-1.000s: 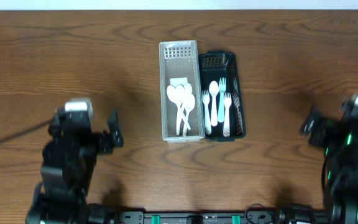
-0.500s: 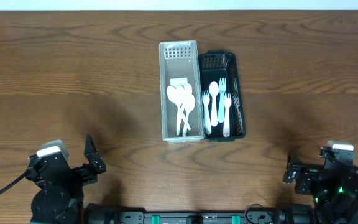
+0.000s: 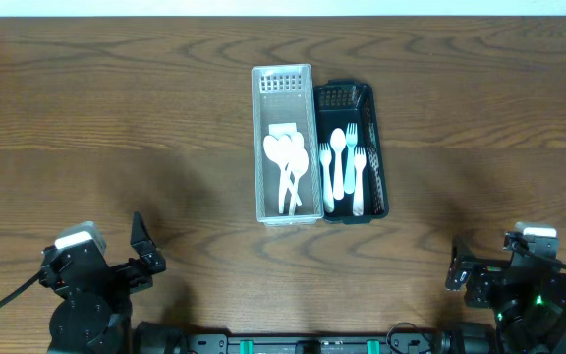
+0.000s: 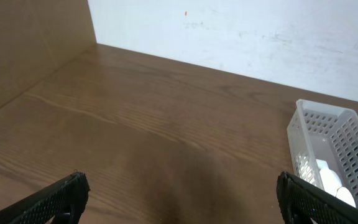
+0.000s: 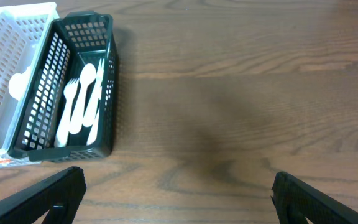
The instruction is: Pack container
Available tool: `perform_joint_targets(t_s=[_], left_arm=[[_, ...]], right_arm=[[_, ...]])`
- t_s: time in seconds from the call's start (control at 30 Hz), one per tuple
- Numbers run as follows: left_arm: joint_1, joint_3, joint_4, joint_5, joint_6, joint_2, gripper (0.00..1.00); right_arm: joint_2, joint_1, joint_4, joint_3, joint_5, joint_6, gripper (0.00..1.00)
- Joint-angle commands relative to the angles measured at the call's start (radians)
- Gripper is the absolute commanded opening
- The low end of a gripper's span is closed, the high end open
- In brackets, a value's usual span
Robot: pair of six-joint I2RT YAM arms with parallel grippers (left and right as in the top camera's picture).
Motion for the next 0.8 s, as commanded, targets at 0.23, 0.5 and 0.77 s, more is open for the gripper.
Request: perform_joint_targets(t_s=[0.23, 0.5, 0.77], left_arm=[[-0.003, 0.000, -0.003, -0.016, -0.016, -0.004, 0.98], [-0.003, 0.000, -0.003, -0.016, -0.016, -0.004, 0.98], [-0.003, 0.000, -0.003, -0.016, -0.016, -0.004, 0.98]], right_arm=[[0.000, 0.010, -0.001, -0.004, -0.010, -0.013, 0.99], [0.000, 0.008, -0.021, -0.005, 0.040, 0.014, 0.99], [-0.135, 0.022, 0.193, -0.182, -0.050, 0.018, 0.99]])
